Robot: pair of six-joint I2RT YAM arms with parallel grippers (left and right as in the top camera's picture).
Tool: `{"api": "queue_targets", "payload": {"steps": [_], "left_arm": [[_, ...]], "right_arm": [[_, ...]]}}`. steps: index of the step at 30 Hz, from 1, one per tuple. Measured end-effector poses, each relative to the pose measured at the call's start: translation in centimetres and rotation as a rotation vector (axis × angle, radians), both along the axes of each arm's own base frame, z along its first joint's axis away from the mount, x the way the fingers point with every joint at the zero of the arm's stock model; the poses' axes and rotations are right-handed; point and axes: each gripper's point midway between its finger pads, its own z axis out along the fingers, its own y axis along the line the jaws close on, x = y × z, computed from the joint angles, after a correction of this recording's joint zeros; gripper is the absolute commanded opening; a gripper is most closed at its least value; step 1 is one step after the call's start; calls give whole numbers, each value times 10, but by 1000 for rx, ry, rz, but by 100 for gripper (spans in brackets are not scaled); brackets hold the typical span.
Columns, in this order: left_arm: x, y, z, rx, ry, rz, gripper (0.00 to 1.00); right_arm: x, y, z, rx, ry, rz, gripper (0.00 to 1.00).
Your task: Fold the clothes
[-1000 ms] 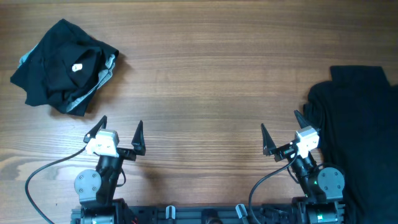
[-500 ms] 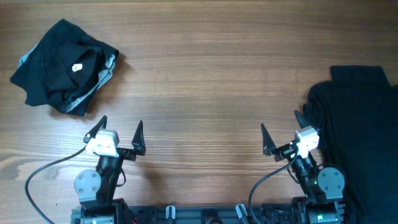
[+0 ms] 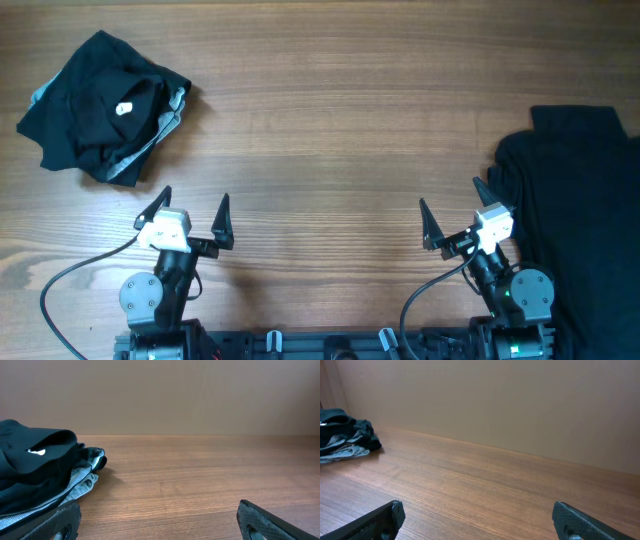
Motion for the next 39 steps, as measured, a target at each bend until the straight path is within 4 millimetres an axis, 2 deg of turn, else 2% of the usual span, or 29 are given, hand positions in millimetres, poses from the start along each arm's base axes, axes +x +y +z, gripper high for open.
{"api": "queue_targets", "payload": {"steps": [9, 12, 15, 16, 18, 20, 21, 23, 25, 27, 28, 29, 31, 33, 34, 36, 39], "left_arm": [[0, 0, 0, 0, -1, 0, 100], [-1, -8, 5, 1, -21, -46, 100], [-5, -22, 19, -17, -73, -134, 100], [-6, -24, 22, -38, -79, -144, 100], [-9, -27, 34, -73, -85, -160, 100], [-15, -28, 65, -87, -114, -168, 100], [-17, -29, 76, -92, -112, -170, 100], [-15, -30, 98, -126, -61, -173, 100], [-1, -30, 106, -178, 100, -172, 100], [11, -31, 102, -230, 292, -173, 100], [19, -34, 104, -254, 390, -187, 100], [32, -37, 112, -277, 470, -206, 100], [49, -38, 109, -307, 592, -211, 100], [64, -40, 103, -325, 647, -228, 100], [66, -42, 99, -334, 664, -240, 100], [66, -47, 98, -347, 677, -271, 100], [65, -50, 100, -337, 669, -295, 100]], "right_arm": [[0, 0, 0, 0, 0, 0, 100], [-1, 2, 2, 45, 9, 10, 100], [-6, 11, 24, 186, -24, 83, 100], [-10, 14, 42, 235, -71, 115, 100], [-16, 17, 63, 279, -96, 145, 100], [-23, 18, 90, 297, -93, 158, 100], [-23, 19, 96, 302, -56, 157, 100], [-17, 19, 102, 316, 45, 145, 100], [5, 21, 85, 323, 307, 103, 100], [20, 23, 72, 329, 508, 74, 100], [28, 24, 73, 329, 597, 63, 100], [44, 25, 85, 317, 633, 61, 100], [64, 28, 99, 313, 652, 70, 100], [82, 27, 90, 307, 695, 59, 99], [91, 18, 76, 311, 731, 8, 96], [115, -27, 36, 348, 824, -204, 93], [132, -119, -33, 466, 960, -591, 89]]}}
